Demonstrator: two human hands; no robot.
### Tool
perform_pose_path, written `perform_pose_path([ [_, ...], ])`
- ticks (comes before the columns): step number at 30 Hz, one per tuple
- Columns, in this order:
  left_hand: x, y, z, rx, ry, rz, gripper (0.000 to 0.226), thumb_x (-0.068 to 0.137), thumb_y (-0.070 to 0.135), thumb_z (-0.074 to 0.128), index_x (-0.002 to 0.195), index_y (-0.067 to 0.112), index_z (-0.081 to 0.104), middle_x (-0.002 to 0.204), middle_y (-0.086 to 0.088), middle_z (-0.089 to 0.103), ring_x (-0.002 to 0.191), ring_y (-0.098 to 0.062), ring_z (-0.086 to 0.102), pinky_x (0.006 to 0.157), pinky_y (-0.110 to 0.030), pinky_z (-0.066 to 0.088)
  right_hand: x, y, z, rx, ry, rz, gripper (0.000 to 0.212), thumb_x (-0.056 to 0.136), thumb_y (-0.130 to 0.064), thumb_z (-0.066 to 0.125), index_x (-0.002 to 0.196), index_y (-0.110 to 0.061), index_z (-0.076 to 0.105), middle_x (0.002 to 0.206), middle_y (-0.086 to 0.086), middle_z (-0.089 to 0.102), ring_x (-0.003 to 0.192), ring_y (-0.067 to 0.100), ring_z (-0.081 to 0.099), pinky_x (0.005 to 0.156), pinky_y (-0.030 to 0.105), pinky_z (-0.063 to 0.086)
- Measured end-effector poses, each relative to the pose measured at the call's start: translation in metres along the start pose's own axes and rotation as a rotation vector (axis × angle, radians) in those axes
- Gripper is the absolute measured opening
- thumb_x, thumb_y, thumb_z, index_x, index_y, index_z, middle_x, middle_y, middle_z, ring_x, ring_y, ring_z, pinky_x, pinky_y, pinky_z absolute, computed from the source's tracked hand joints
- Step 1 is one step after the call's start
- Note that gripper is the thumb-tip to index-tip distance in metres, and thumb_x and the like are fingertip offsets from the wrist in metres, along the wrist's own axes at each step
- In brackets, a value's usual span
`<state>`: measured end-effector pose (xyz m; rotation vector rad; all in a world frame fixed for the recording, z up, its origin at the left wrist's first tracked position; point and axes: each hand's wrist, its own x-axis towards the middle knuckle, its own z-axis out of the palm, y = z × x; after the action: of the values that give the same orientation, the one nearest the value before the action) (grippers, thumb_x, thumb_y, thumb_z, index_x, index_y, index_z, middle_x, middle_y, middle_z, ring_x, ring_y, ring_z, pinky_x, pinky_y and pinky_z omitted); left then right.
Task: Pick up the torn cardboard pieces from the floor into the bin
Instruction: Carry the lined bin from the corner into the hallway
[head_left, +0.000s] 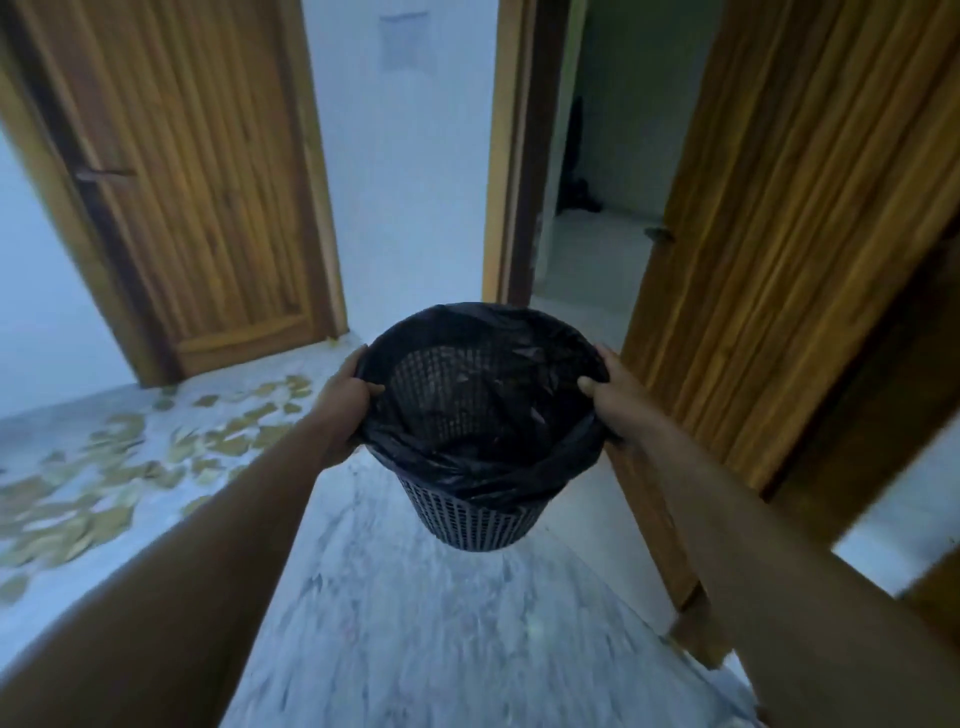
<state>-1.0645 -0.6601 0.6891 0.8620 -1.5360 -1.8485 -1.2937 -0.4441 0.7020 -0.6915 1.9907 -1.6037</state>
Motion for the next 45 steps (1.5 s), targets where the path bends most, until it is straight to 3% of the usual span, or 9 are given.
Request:
perform_pose_path([
  [6,0.037,0.001,-0.098,-0.052,0.228,0.02,0.066,0.088,-0.022,0.032,0.119,0.03,0.058,0.116,-0.007,0.065,0.101,-0.03,0.065,0.068,-0.041,0.059,0.103,0.001,0.121,-0.045,-0.238,-0.008,0.059,0.107,-0.012,0.043,0.159,-0.036,0.027,0.155,0.0,0.039,0.139,0.031,0.043,0.111,0.052,0.044],
  [10,0.081,0.006,-0.166,-0.035,0.339,0.032,0.065,0.093,-0.018,0.033,0.125,0.033,0.057,0.119,-0.005,0.065,0.098,-0.027,0.066,0.061,-0.036,0.06,0.16,-0.011,0.206,-0.031,-0.336,-0.036,0.058,0.109,-0.009,0.039,0.161,-0.031,0.024,0.153,0.003,0.039,0.123,0.026,0.048,0.091,0.037,0.053],
  [17,0.156,0.029,-0.271,-0.042,0.45,0.015,0.063,0.097,-0.015,0.032,0.129,0.036,0.051,0.119,0.0,0.061,0.096,-0.023,0.065,0.057,-0.032,0.061,0.25,-0.041,0.337,-0.049,-0.465,-0.107,0.05,0.107,-0.005,0.036,0.153,-0.025,0.037,0.137,0.003,0.052,0.116,0.025,0.056,0.103,0.052,0.05],
  [21,0.204,0.042,-0.317,-0.047,0.51,0.008,0.066,0.096,-0.016,0.031,0.133,0.034,0.052,0.125,-0.004,0.061,0.097,-0.026,0.065,0.057,-0.032,0.061,0.299,-0.057,0.4,-0.066,-0.504,-0.117,0.046,0.103,-0.004,0.037,0.144,-0.024,0.047,0.134,0.01,0.058,0.114,0.032,0.061,0.096,0.053,0.055],
  [24,0.251,0.051,-0.351,-0.027,0.545,0.0,0.065,0.096,-0.016,0.032,0.133,0.033,0.052,0.125,-0.004,0.059,0.099,-0.027,0.064,0.057,-0.034,0.062,0.342,-0.064,0.446,-0.06,-0.532,-0.116,0.044,0.102,-0.003,0.037,0.139,-0.023,0.05,0.129,0.012,0.059,0.114,0.034,0.061,0.078,0.039,0.058],
  [29,0.339,0.059,-0.405,0.013,0.54,0.016,0.063,0.095,-0.016,0.031,0.107,0.039,0.061,0.119,-0.002,0.064,0.096,-0.027,0.066,0.056,-0.033,0.061,0.42,-0.072,0.521,-0.003,-0.517,-0.07,0.053,0.105,-0.002,0.037,0.153,-0.025,0.034,0.115,0.001,0.054,0.104,0.029,0.061,0.091,0.049,0.056],
  [34,0.439,0.063,-0.452,-0.007,0.553,0.004,0.063,0.096,-0.016,0.031,0.125,0.034,0.057,0.123,-0.002,0.063,0.101,-0.025,0.064,0.057,-0.03,0.06,0.504,-0.079,0.584,-0.012,-0.478,-0.025,0.051,0.106,-0.006,0.039,0.152,-0.026,0.031,0.12,0.007,0.052,0.101,0.028,0.062,0.088,0.055,0.058],
  [38,0.524,0.062,-0.477,0.008,0.517,-0.013,0.069,0.093,-0.018,0.032,0.139,0.029,0.054,0.132,-0.005,0.06,0.112,-0.028,0.061,0.072,-0.037,0.06,0.565,-0.08,0.615,-0.039,-0.412,0.027,0.048,0.104,-0.008,0.041,0.148,-0.025,0.031,0.122,0.014,0.053,0.104,0.033,0.062,0.086,0.056,0.057],
  [45,0.692,0.036,-0.498,0.016,0.381,-0.075,0.068,0.095,-0.014,0.038,0.137,0.036,0.056,0.136,-0.008,0.059,0.116,-0.036,0.06,0.084,-0.048,0.059,0.662,-0.041,0.634,-0.008,-0.222,0.143,0.057,0.101,-0.007,0.042,0.153,-0.031,0.035,0.136,0.006,0.054,0.119,0.028,0.058,0.099,0.051,0.054],
])
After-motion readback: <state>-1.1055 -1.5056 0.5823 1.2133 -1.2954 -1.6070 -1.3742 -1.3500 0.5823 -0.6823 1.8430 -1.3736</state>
